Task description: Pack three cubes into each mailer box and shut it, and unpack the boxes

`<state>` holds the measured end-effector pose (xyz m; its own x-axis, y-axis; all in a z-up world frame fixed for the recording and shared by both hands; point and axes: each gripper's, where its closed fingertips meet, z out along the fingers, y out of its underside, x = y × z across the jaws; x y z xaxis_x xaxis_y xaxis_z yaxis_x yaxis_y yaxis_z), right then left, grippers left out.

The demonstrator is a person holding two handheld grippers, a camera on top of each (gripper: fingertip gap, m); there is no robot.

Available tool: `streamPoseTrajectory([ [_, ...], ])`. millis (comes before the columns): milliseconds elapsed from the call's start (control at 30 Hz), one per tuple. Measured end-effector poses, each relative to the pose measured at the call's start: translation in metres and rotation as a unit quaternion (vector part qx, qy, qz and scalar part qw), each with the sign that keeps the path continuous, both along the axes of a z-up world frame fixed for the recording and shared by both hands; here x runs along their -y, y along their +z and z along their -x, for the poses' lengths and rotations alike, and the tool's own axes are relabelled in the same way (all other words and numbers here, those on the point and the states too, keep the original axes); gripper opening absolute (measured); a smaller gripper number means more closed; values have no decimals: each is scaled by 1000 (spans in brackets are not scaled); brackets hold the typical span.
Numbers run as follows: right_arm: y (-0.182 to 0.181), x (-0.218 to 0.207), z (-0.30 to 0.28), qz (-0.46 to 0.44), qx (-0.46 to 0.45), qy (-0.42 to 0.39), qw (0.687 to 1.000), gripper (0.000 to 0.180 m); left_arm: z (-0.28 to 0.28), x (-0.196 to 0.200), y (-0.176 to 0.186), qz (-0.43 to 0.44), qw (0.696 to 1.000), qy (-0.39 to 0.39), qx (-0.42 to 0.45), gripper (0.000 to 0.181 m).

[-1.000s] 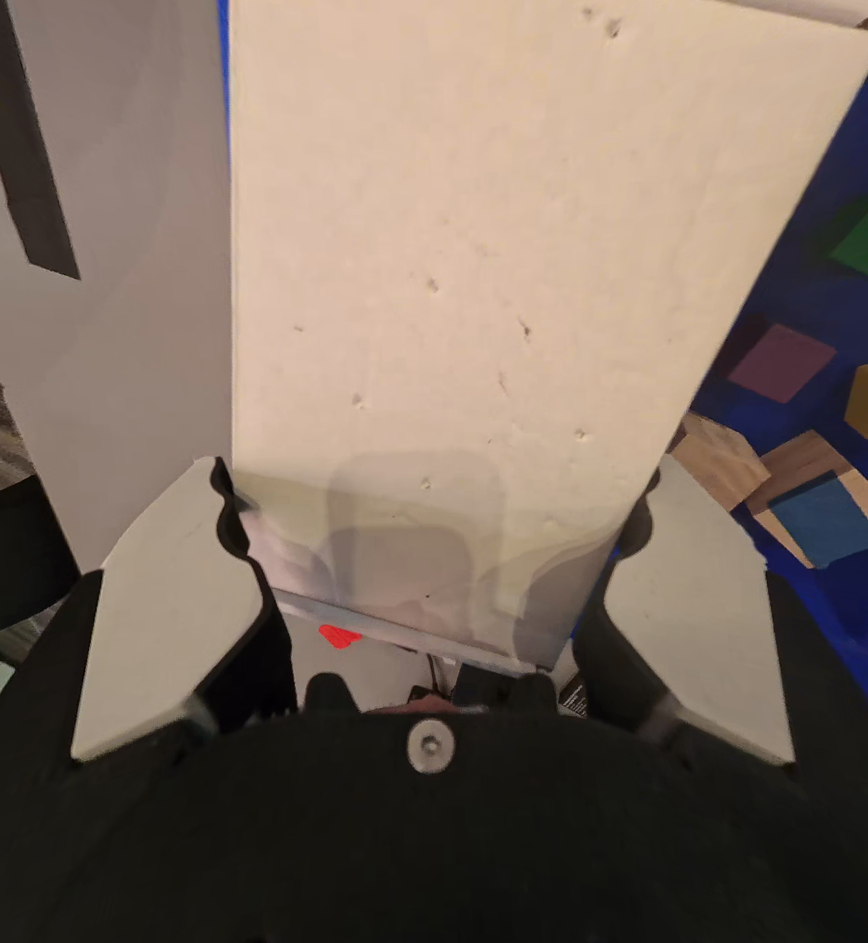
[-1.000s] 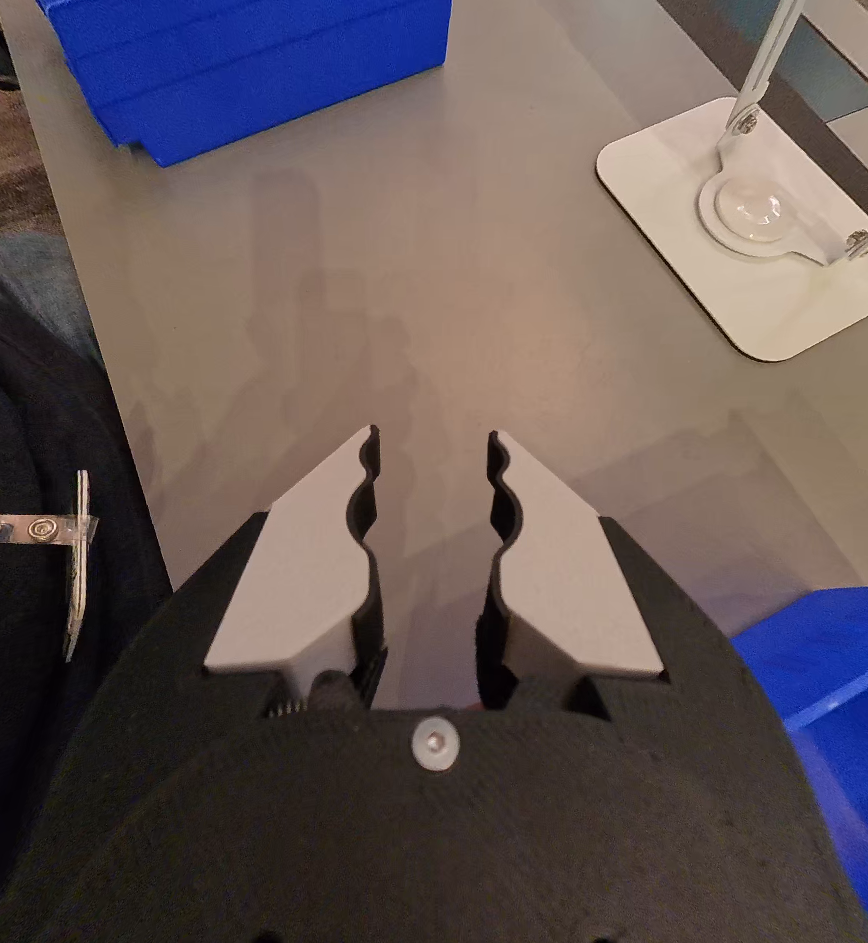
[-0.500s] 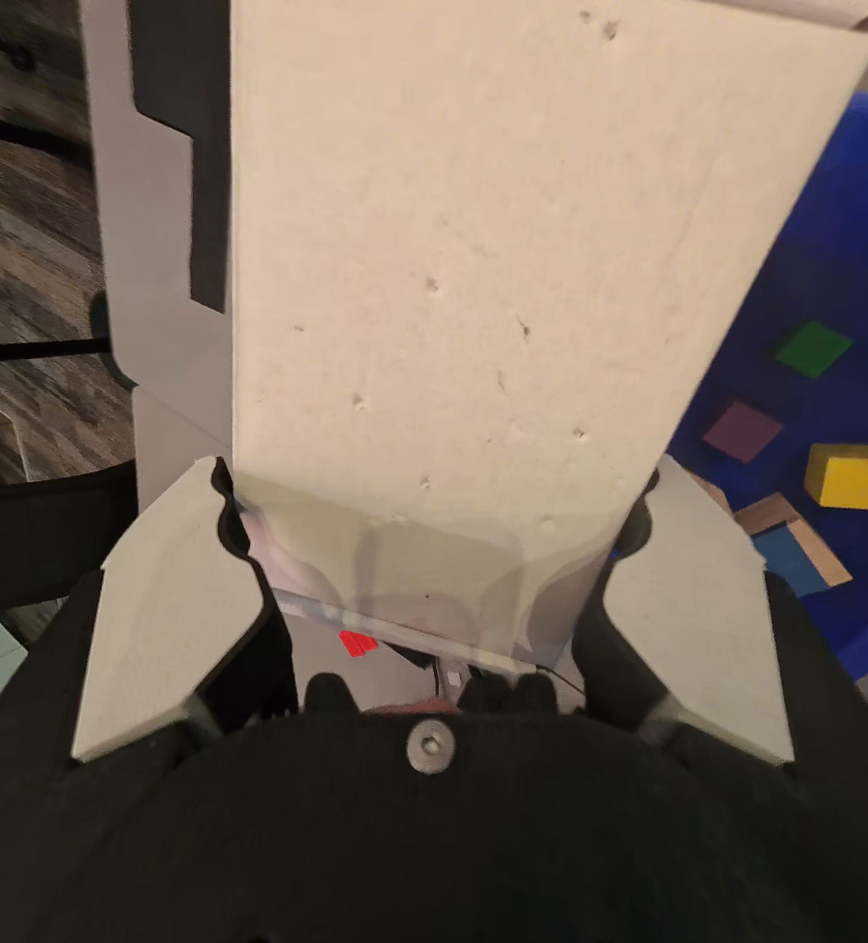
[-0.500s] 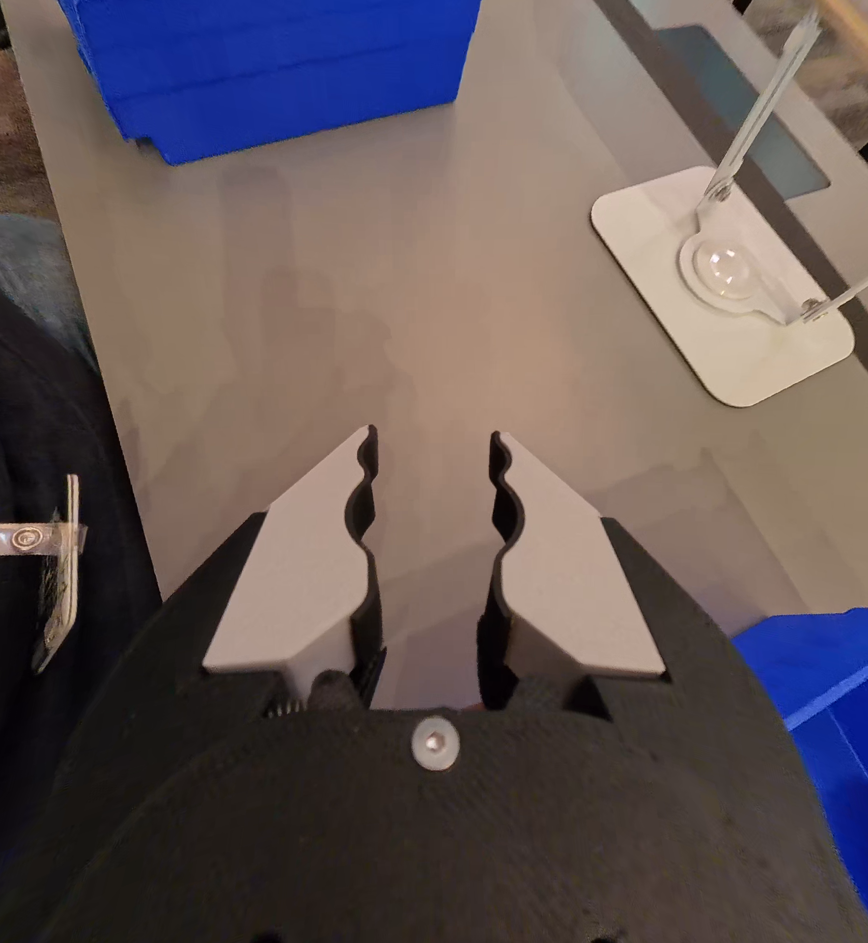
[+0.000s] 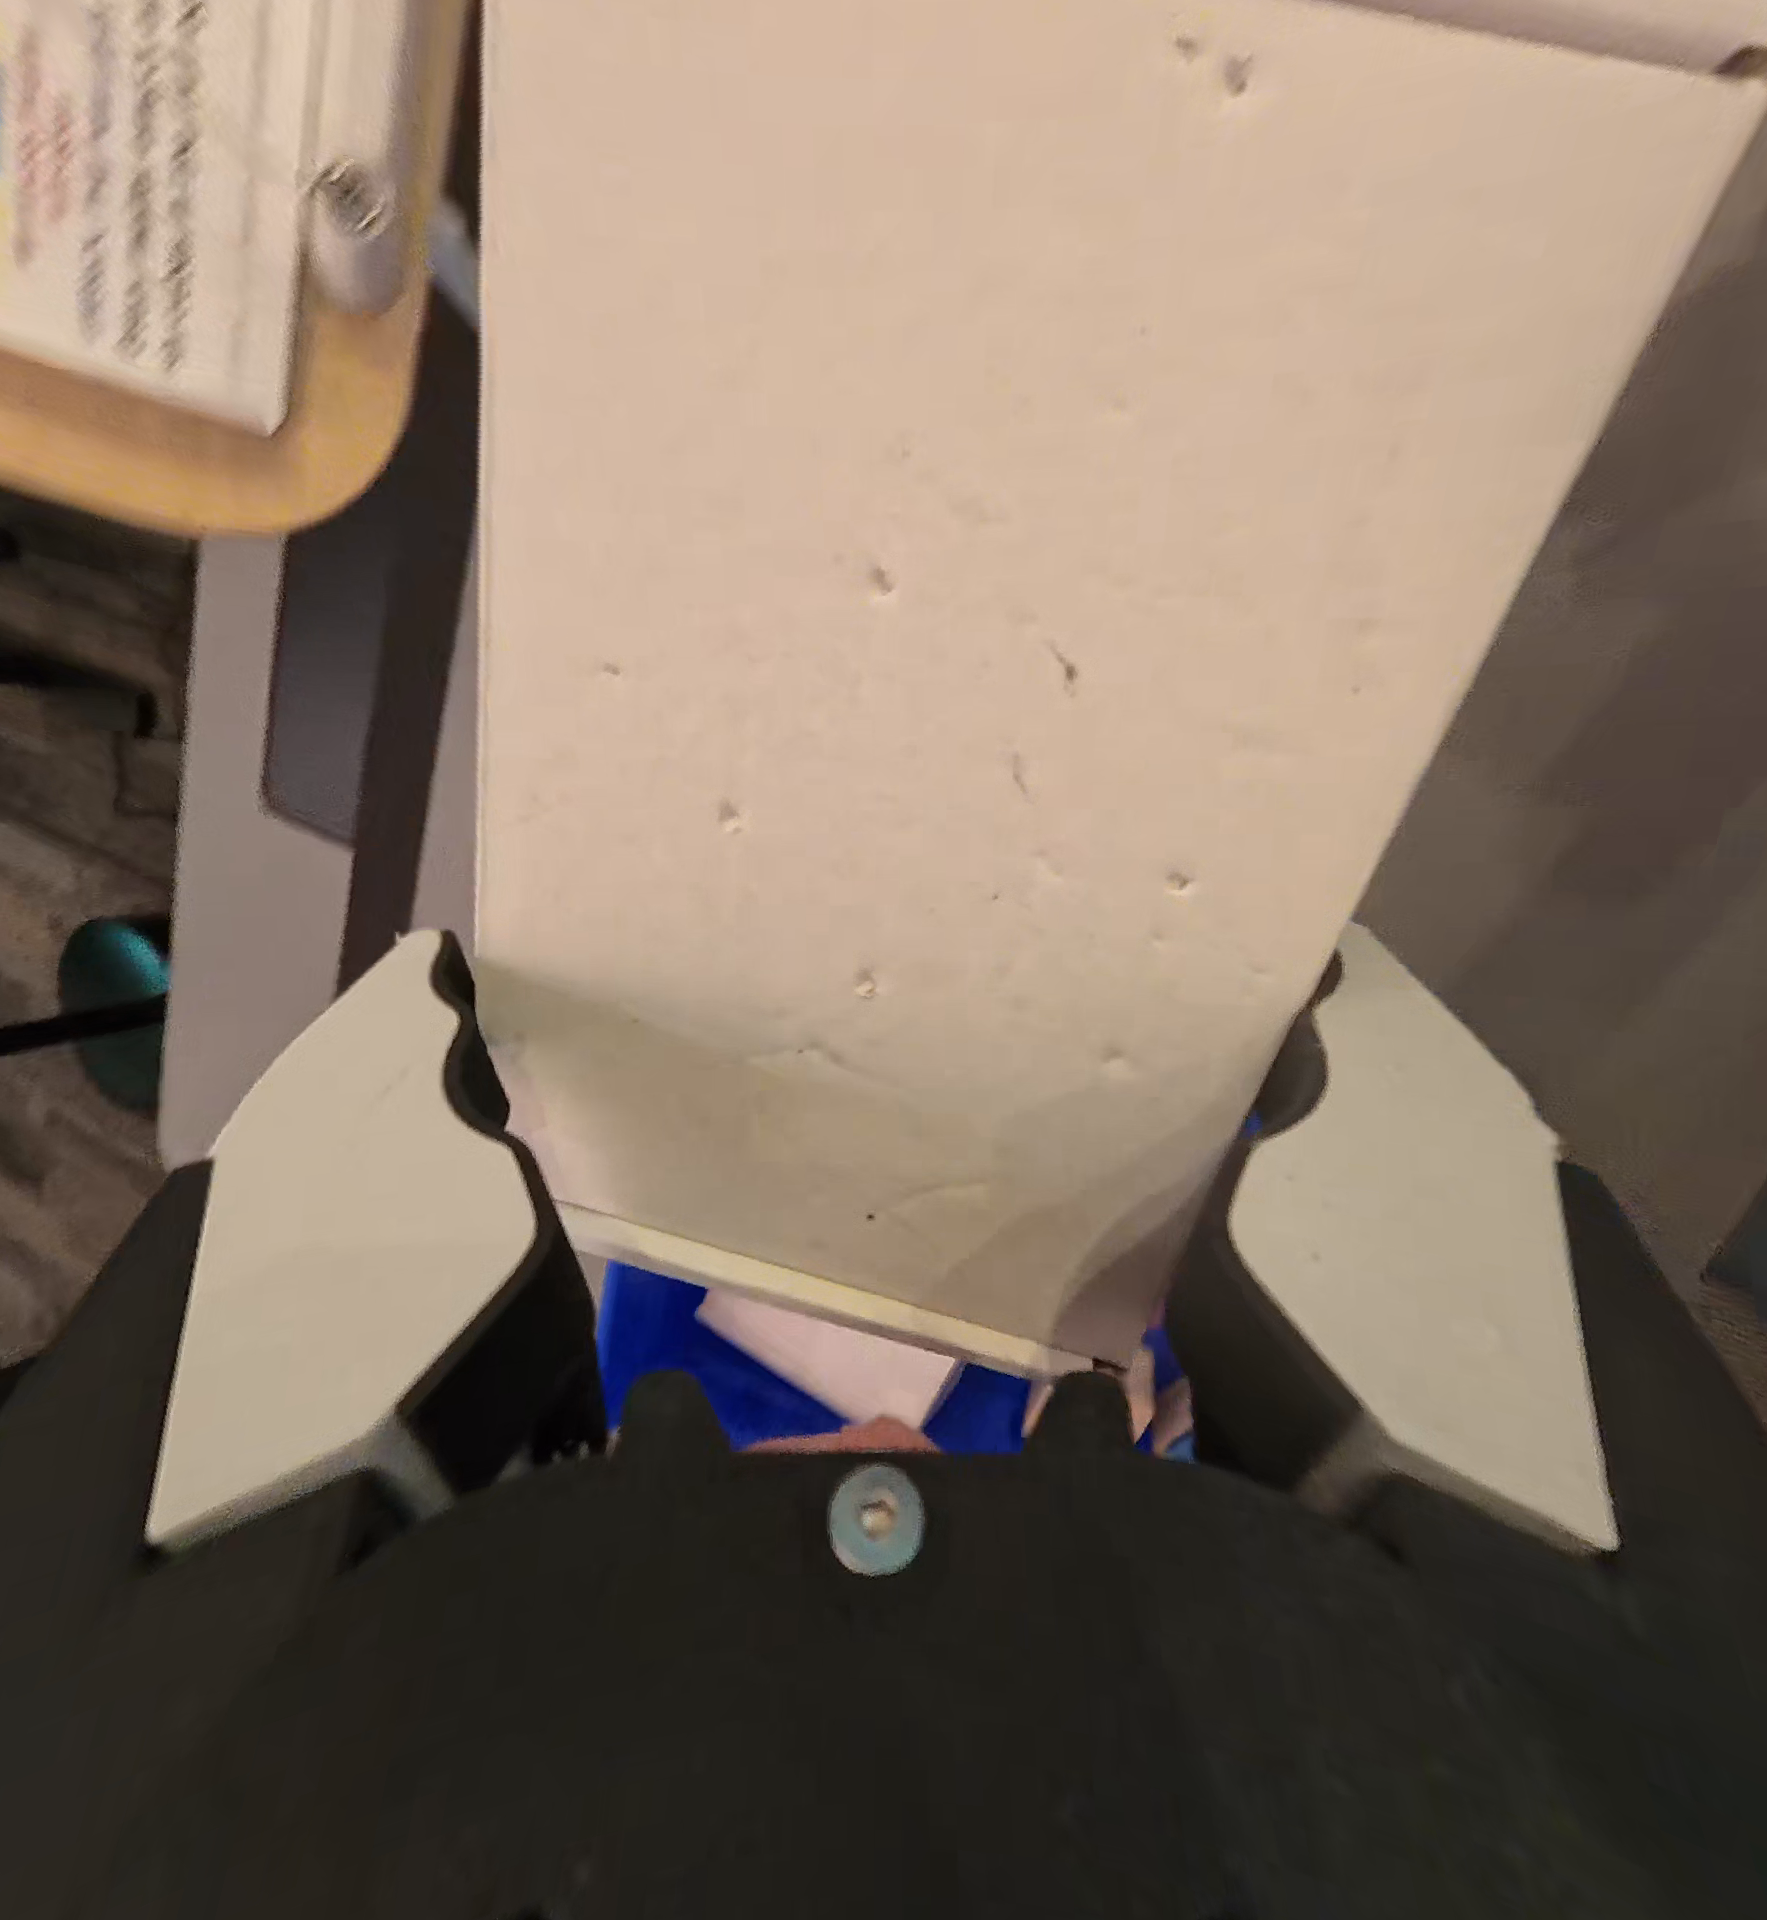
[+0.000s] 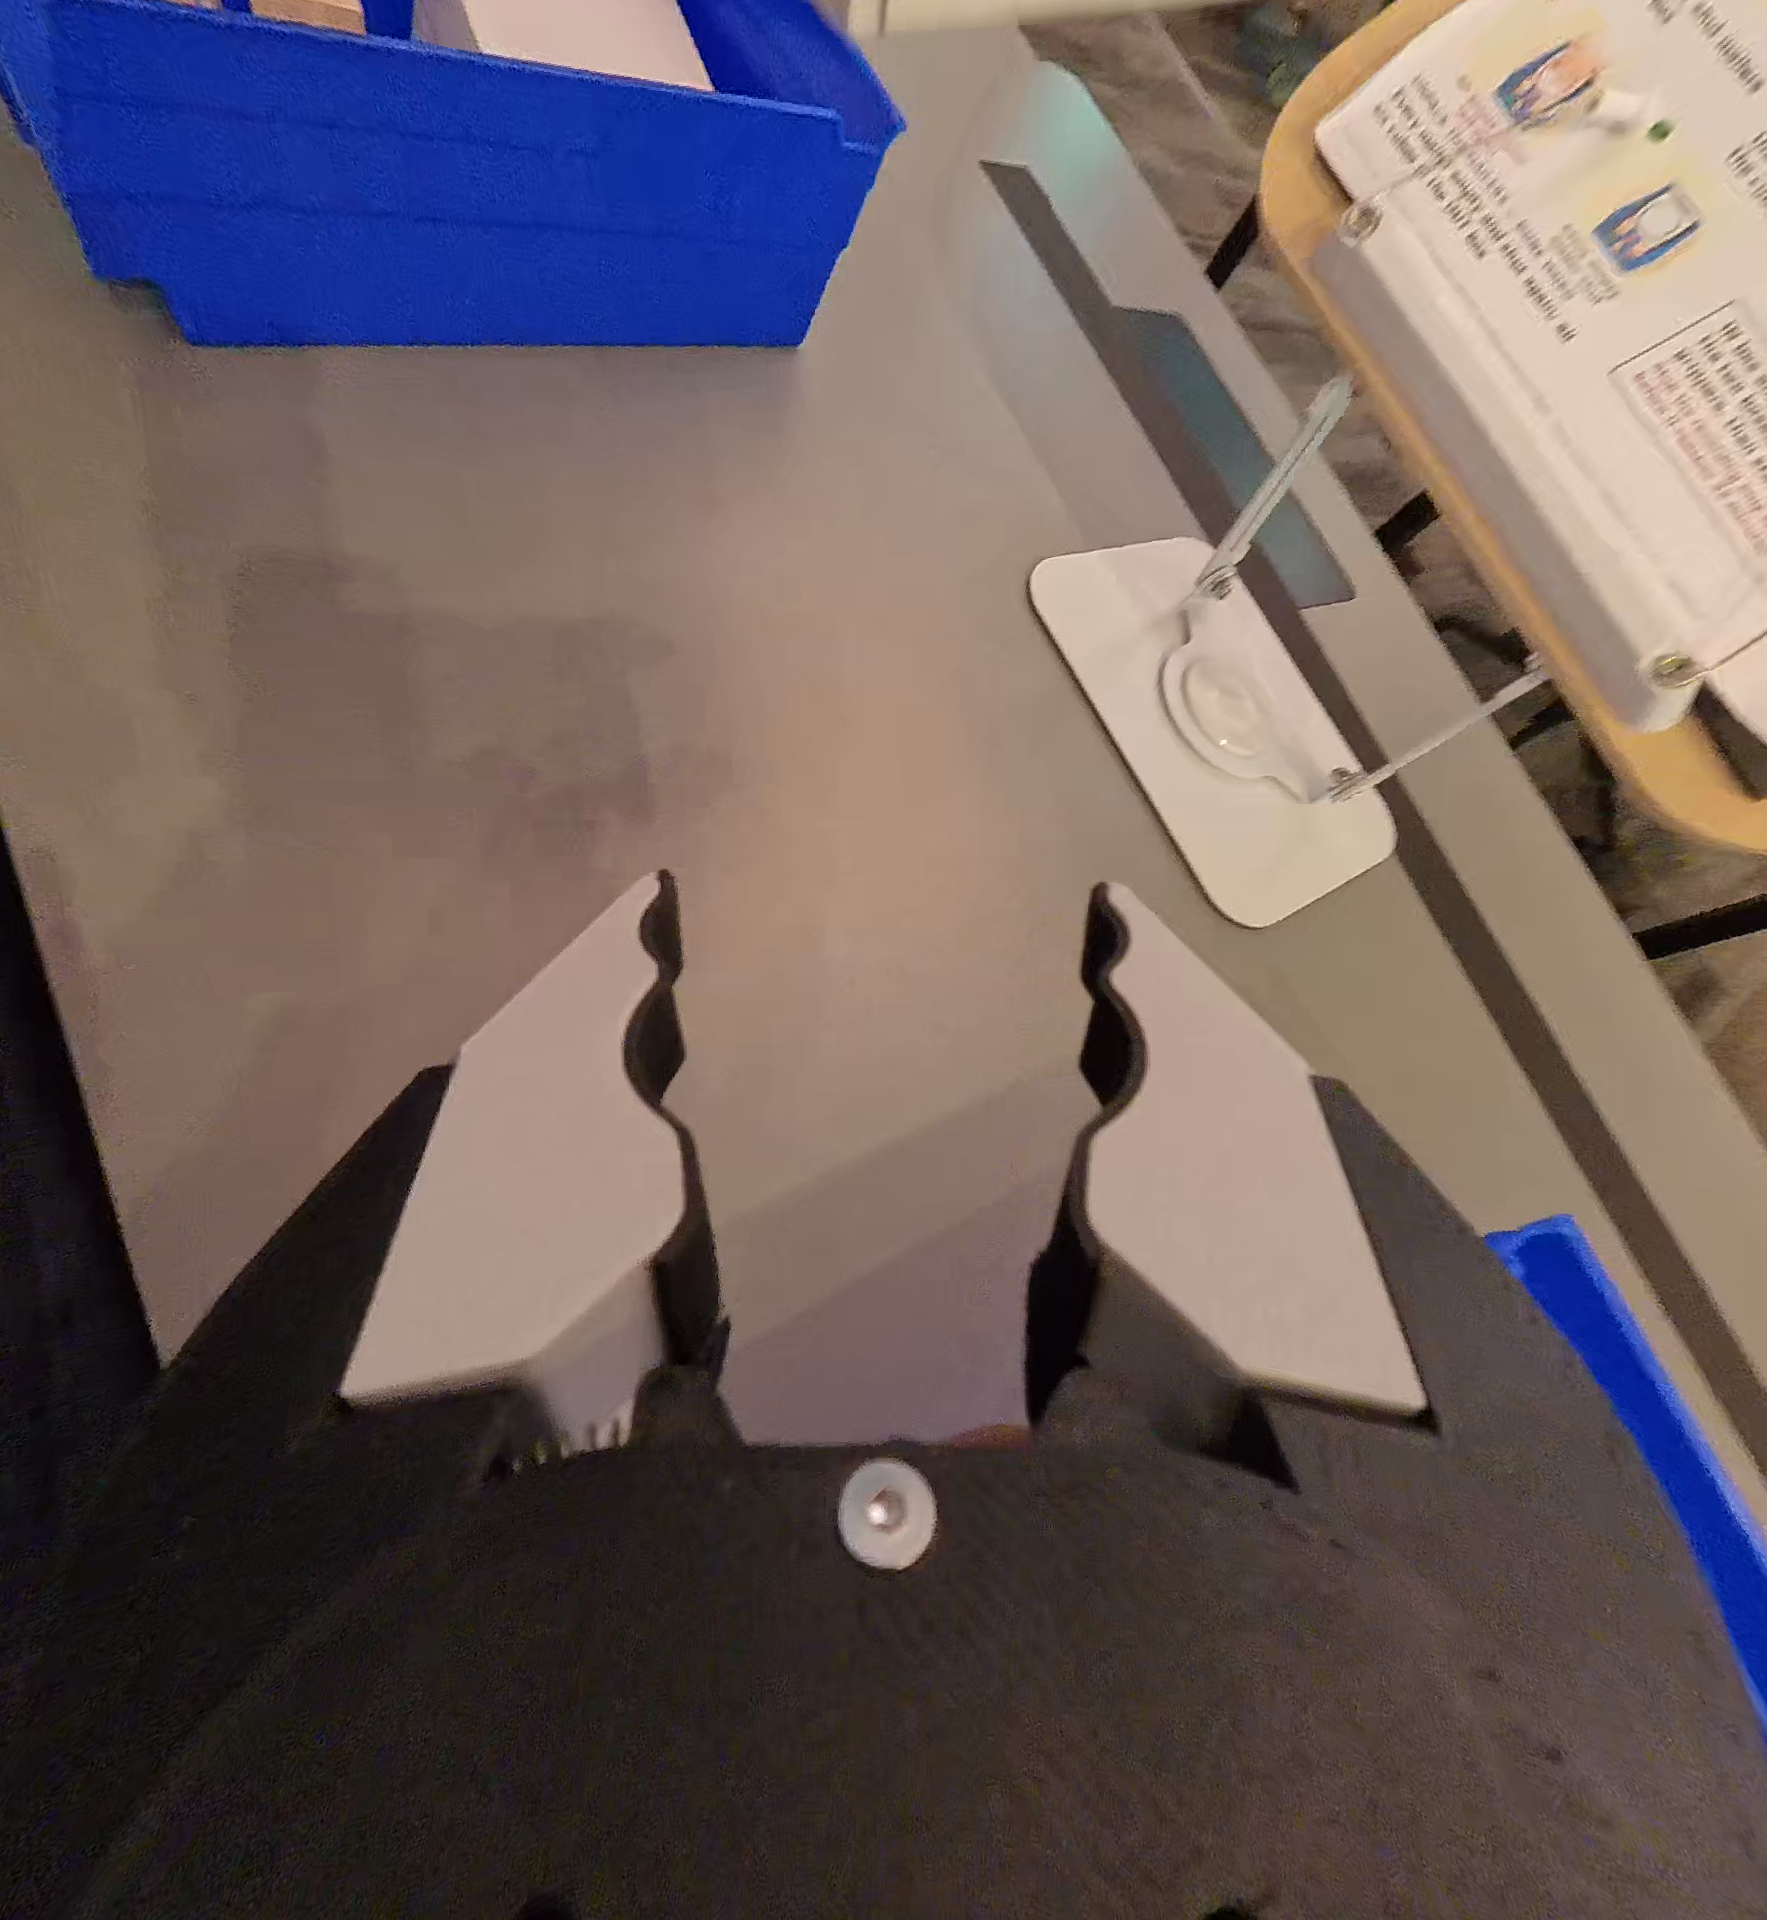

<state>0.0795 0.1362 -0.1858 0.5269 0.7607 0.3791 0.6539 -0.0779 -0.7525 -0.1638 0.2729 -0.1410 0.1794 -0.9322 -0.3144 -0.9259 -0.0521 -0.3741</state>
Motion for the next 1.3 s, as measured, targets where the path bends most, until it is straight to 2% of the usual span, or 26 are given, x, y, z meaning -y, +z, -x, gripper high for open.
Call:
streamPoseTrajectory([
  [100, -4, 1, -1, -25, 31, -2, 999, 85, -48, 12, -22, 40, 999, -15, 5, 141],
  [233, -14, 0, -2, -58, 79, -8, 995, 80, -99, 25, -59, 93, 995, -25, -8, 141],
  [333, -27, -6, 0, -77, 130, -11, 988, 90, -129, 35, -84, 142, 989, -33, -8, 141],
  [567, -49, -22, 9, -115, 216, -7, 970, 93, -163, 49, -130, 228, 973, -21, -30, 141],
  [800, -81, -29, 9, -102, 280, 5, 954, 96, -176, 57, -154, 238, 970, -12, -54, 141],
  [1000, -94, -27, 1, -75, 299, 8, 951, 89, -175, 64, -180, 181, 978, -14, -104, 142],
  [1167, -117, -19, 5, -44, 322, 37, 945, 89, -182, 64, -184, 129, 987, -19, -90, 143],
  [1233, -122, -17, 6, -40, 326, 43, 943, 74, -184, 69, -182, 138, 987, -26, -77, 140],
  [1300, -122, -21, 4, -43, 326, 33, 944, 73, -182, 76, -177, 172, 983, -22, -67, 140],
])
